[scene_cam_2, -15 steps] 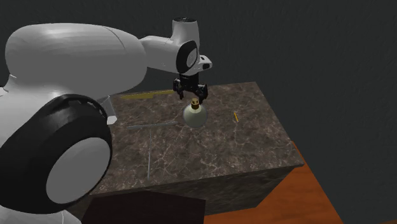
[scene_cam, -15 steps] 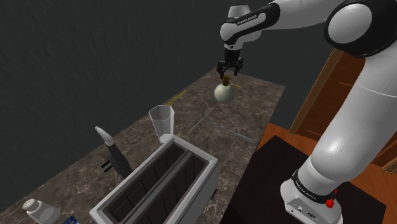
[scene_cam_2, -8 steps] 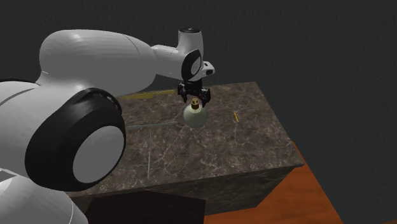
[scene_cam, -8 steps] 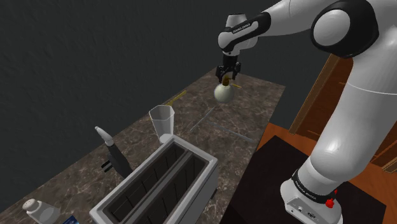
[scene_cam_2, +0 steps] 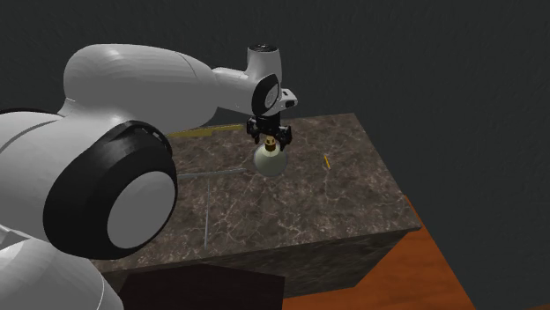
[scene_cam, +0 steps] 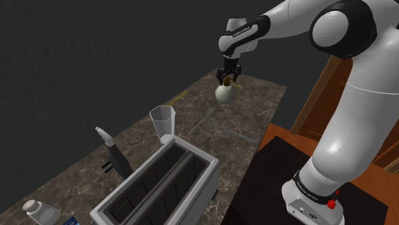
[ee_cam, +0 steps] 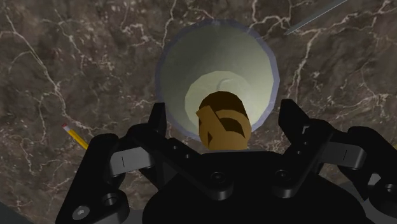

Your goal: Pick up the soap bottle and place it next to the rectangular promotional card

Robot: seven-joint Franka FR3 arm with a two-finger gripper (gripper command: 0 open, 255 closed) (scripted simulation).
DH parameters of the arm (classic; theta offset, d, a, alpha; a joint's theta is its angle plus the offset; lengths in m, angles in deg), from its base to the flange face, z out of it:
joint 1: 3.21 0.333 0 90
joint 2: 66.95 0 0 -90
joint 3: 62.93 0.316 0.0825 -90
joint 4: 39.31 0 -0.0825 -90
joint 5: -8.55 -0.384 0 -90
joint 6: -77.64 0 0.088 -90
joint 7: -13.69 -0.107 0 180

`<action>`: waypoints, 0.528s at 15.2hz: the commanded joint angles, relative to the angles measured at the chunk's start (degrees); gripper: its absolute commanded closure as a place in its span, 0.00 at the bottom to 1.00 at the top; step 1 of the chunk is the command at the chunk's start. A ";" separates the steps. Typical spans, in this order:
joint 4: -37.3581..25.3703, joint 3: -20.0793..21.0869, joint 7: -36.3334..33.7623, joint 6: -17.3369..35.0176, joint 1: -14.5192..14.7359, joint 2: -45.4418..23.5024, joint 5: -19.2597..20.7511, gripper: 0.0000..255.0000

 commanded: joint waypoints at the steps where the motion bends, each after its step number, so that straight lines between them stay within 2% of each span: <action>1: 0.00 0.00 -0.01 0.01 0.00 -0.01 0.00 0.00; 2: 0.00 0.00 -0.01 0.01 0.00 -0.01 0.00 1.00; 8: 0.00 0.00 0.00 0.02 0.00 -0.02 0.00 1.00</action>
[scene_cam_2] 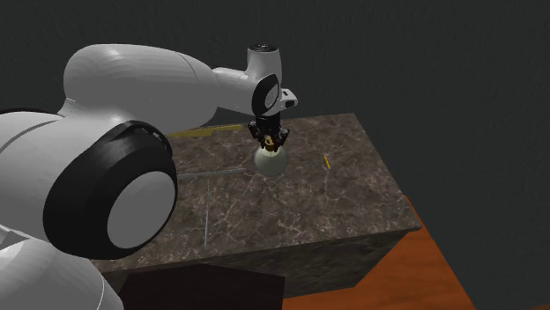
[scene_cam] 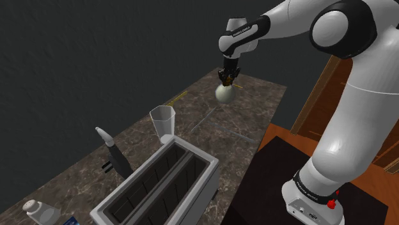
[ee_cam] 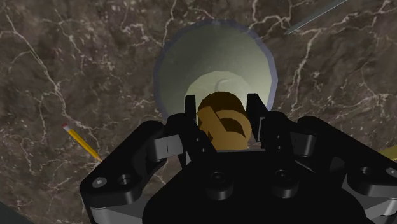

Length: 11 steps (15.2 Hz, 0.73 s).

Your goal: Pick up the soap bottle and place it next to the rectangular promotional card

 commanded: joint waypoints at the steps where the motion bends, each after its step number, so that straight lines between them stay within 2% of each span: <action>1: 0.01 0.01 0.00 -0.01 0.01 -0.01 -0.01 1.00; 3: 0.01 0.01 0.00 -0.02 0.01 0.00 -0.01 1.00; 11: -3.58 -0.08 -0.20 -5.66 0.10 2.08 0.41 1.00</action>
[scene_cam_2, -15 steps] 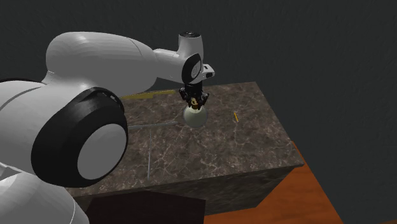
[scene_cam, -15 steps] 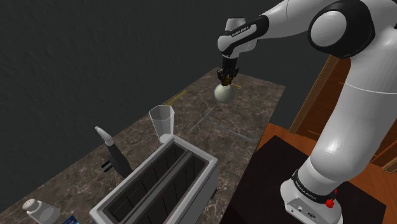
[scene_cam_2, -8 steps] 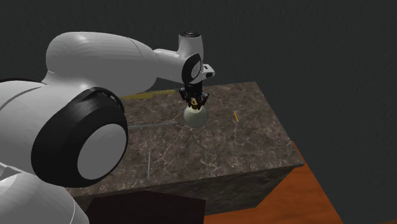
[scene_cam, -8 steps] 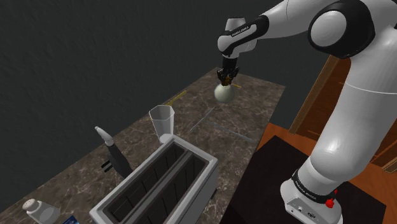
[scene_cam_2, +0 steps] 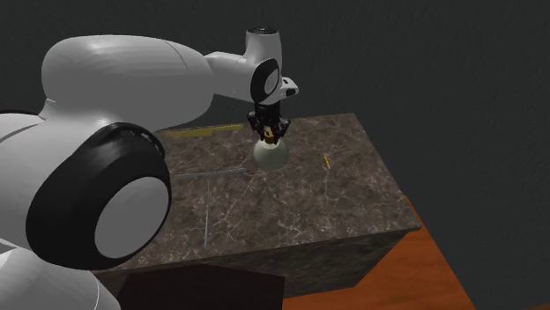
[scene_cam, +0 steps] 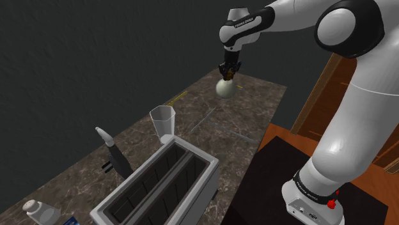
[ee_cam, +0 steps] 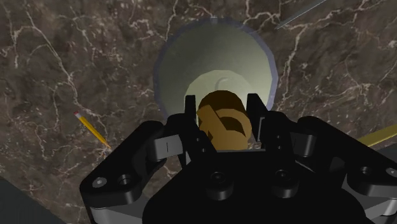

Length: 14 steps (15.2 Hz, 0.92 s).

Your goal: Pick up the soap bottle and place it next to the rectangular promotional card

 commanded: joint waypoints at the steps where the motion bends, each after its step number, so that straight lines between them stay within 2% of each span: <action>1: -0.82 -0.02 -0.03 -1.30 0.01 0.49 0.09 1.00; 14: -8.73 -0.09 -0.11 -10.86 0.04 2.17 0.40 1.00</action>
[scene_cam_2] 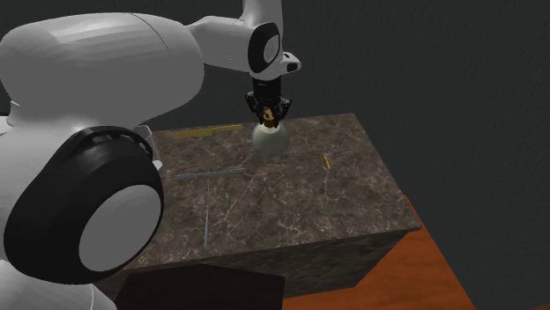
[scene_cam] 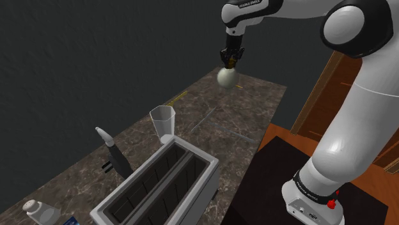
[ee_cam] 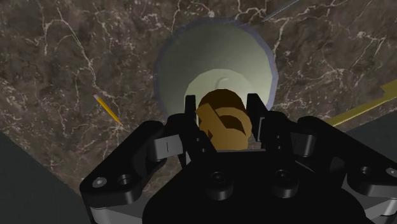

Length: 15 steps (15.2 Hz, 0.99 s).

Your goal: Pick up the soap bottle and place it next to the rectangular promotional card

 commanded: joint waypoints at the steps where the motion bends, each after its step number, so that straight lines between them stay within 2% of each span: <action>1: -1.39 0.01 -0.04 -1.53 0.03 0.16 0.03 1.00; 15: -13.36 -0.08 0.18 -12.63 -0.16 -0.73 -0.13 1.00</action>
